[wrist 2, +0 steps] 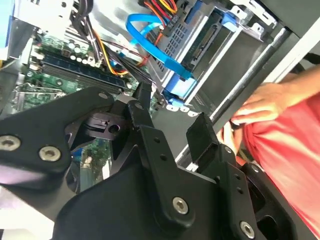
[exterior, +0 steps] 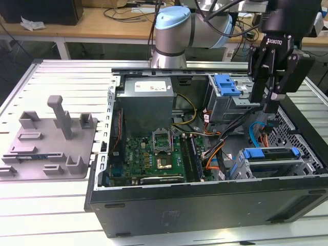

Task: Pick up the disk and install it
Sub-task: 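Insert the first disk wire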

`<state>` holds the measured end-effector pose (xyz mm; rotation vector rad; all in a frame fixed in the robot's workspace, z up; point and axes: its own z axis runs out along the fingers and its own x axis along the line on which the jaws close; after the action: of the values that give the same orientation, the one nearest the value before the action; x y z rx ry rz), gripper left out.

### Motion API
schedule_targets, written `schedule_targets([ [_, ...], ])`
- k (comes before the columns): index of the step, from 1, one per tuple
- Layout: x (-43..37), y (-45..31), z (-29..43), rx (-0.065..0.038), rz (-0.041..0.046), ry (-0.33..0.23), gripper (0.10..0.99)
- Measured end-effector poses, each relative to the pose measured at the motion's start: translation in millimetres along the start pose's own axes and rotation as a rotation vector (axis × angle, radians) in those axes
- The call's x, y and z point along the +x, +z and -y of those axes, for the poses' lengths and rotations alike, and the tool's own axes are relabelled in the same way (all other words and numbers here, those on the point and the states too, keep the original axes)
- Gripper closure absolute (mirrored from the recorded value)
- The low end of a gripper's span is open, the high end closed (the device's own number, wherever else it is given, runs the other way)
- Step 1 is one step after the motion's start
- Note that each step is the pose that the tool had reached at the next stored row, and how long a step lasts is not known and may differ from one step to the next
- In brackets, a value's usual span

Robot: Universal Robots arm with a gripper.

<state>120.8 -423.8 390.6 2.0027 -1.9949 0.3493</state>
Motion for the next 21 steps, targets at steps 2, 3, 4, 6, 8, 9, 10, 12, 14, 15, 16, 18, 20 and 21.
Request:
schedule_targets([
  [2,-3.6,0.2,2.8,-0.007,-0.0248,-0.002,0.525],
  [3,-4.4,0.4,5.9,-0.013,-0.0306,-0.004,0.525],
  [4,-5.2,0.5,8.6,-0.017,-0.0365,-0.006,0.537],
  [6,-6.7,0.9,13.0,-0.022,-0.0444,-0.008,0.604],
  [8,-8.0,1.2,17.9,-0.025,-0.0503,-0.010,0.675],
  [9,-8.2,1.3,18.7,-0.026,-0.0559,-0.011,0.675],
  [10,-8.2,1.3,18.7,-0.026,-0.0606,-0.010,0.675],
  [12,-8.3,1.5,18.7,-0.026,-0.0630,-0.010,0.675],
  [14,-9.5,1.9,19.8,-0.026,-0.0632,-0.010,0.675],
  [15,-10.0,2.0,22.1,-0.026,-0.0634,-0.010,0.690],
  [16,-10.5,2.2,24.8,-0.026,-0.0635,-0.010,0.757],
  [18,-11.2,2.5,35.8,-0.026,-0.0635,-0.010,0.827],
  [20,-11.6,2.9,44.8,-0.026,-0.0635,-0.010,0.827],
  [21,-12.2,3.8,50.6,-0.026,-0.0632,-0.011,0.827],
])
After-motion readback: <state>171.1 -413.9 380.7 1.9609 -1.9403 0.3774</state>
